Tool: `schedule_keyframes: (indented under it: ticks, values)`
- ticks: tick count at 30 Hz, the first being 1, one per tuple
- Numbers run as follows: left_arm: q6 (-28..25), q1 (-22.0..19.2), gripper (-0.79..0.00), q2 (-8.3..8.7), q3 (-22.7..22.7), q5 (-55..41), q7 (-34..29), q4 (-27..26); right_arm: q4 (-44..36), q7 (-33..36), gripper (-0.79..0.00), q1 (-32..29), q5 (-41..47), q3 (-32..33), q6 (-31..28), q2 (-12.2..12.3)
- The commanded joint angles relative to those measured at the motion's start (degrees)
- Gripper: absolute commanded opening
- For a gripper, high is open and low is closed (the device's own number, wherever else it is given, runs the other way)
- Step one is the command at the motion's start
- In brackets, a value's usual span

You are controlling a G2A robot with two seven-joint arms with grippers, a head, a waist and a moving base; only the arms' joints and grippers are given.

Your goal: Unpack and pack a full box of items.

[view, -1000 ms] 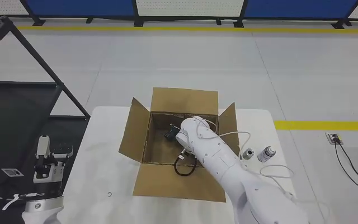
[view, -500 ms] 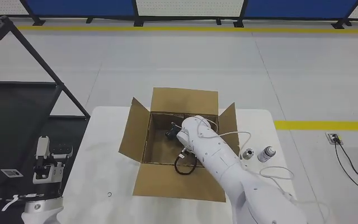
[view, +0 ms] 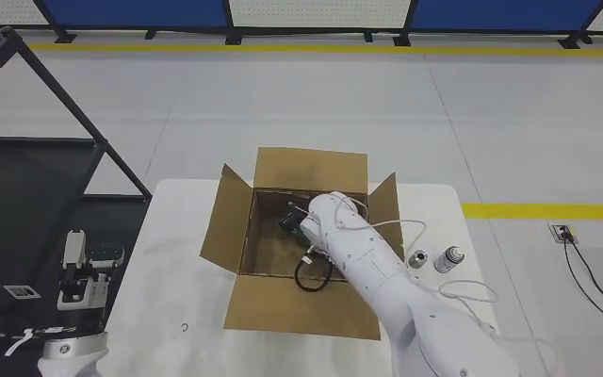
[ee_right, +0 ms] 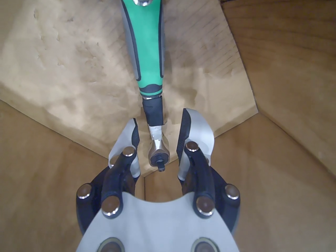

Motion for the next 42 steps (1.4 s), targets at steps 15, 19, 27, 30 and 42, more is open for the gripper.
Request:
schedule_keyframes:
  ticks: [15,19,27,30,42]
  values:
    - [0.43,-0.69,0.0,0.05,0.92,0.93,-1.3,0.22,0.87,-7.01,-0.425,1.16,1.37,2.57,-6.52,2.04]
    - [0.51,-0.84,0.0,0.07,0.85,0.9,-1.4,0.28,0.5,-9.62,-0.425,1.58,1.35,3.09,-8.88,2.66]
    - [0.59,-1.1,0.0,0.08,0.51,0.7,-1.09,0.47,-0.6,-13.61,-0.416,2.56,0.42,3.81,-12.77,3.96]
    - [0.64,-1.19,0.0,0.07,0.5,0.62,-0.95,0.58,-1.14,-15.5,-0.416,2.73,0.13,4.12,-14.93,4.55]
    - [1.14,-1.76,0.0,0.08,1.36,1.51,-1.11,0.65,-8.0,-23.52,-0.403,3.29,-3.68,5.03,-19.87,8.02]
